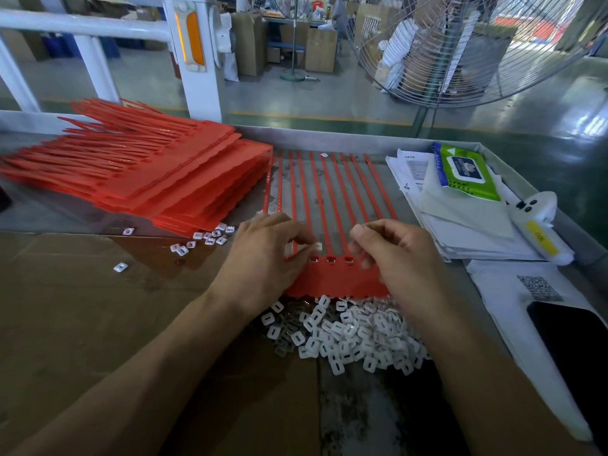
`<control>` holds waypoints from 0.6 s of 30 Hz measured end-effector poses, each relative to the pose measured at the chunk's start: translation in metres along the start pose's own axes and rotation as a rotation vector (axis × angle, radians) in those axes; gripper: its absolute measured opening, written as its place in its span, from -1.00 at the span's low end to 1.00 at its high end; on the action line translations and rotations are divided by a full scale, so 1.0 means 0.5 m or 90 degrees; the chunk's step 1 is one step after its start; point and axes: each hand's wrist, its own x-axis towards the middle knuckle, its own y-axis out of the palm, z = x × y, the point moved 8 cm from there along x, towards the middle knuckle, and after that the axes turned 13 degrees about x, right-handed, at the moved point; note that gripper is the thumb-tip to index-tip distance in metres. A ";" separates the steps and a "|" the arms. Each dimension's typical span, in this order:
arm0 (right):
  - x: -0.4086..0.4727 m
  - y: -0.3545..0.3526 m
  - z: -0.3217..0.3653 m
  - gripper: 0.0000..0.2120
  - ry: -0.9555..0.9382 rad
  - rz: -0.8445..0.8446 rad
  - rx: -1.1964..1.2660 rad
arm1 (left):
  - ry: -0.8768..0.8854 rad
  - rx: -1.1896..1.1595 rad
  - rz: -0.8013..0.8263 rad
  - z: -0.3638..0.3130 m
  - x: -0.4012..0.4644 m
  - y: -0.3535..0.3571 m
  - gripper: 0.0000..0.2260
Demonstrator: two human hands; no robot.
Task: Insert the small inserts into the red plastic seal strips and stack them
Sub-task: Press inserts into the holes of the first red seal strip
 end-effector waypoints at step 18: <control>-0.009 0.031 0.018 -0.88 -0.090 0.074 -0.231 | -0.019 0.122 0.114 0.015 -0.004 0.021 -0.86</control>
